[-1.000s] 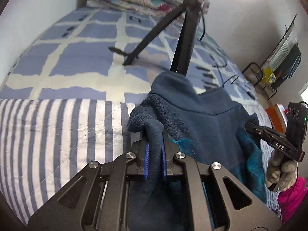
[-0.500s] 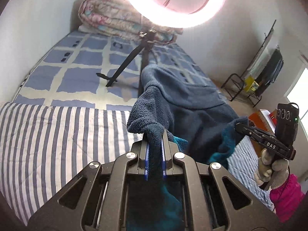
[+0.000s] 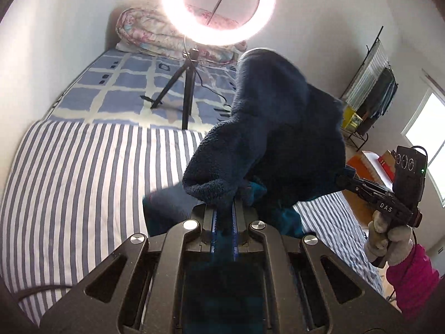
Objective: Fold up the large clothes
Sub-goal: 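Lift the collar end with both grippers and fold it over the hem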
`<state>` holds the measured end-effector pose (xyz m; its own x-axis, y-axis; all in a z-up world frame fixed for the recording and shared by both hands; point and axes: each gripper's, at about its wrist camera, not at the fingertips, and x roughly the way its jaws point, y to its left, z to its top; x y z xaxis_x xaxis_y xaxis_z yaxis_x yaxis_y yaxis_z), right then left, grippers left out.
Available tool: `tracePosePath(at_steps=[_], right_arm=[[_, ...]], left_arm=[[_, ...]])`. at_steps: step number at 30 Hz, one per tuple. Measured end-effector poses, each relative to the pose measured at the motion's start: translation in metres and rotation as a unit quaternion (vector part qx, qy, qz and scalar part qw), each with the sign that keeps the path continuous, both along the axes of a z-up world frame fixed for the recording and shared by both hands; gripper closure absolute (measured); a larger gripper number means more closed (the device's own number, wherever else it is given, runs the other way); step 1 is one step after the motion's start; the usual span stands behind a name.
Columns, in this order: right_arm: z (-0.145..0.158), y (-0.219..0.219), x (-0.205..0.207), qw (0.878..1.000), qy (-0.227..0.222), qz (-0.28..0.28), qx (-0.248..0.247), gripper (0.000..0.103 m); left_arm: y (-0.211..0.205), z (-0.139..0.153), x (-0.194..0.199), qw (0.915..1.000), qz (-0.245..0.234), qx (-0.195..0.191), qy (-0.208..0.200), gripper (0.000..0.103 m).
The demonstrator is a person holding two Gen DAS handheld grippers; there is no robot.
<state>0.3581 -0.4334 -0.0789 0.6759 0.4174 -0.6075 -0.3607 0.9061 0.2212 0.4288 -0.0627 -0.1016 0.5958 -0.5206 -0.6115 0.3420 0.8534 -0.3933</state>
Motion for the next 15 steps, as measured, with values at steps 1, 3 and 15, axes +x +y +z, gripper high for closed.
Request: tracePosePath(at_steps=[1, 3, 15], right_arm=[[0.0, 0.0, -0.007, 1.0, 0.0, 0.003, -0.002, 0.097], [-0.001, -0.001, -0.025, 1.0, 0.002, 0.005, -0.004, 0.097], [-0.027, -0.002, -0.118, 1.0, 0.028, -0.01, -0.009, 0.097]], left_arm=[[0.0, 0.0, -0.008, 1.0, -0.002, -0.001, 0.001, 0.098], [0.0, -0.001, -0.028, 1.0, -0.006, 0.002, 0.005, 0.098], [-0.012, -0.045, -0.132, 0.996, -0.049, 0.062, 0.043, 0.098]])
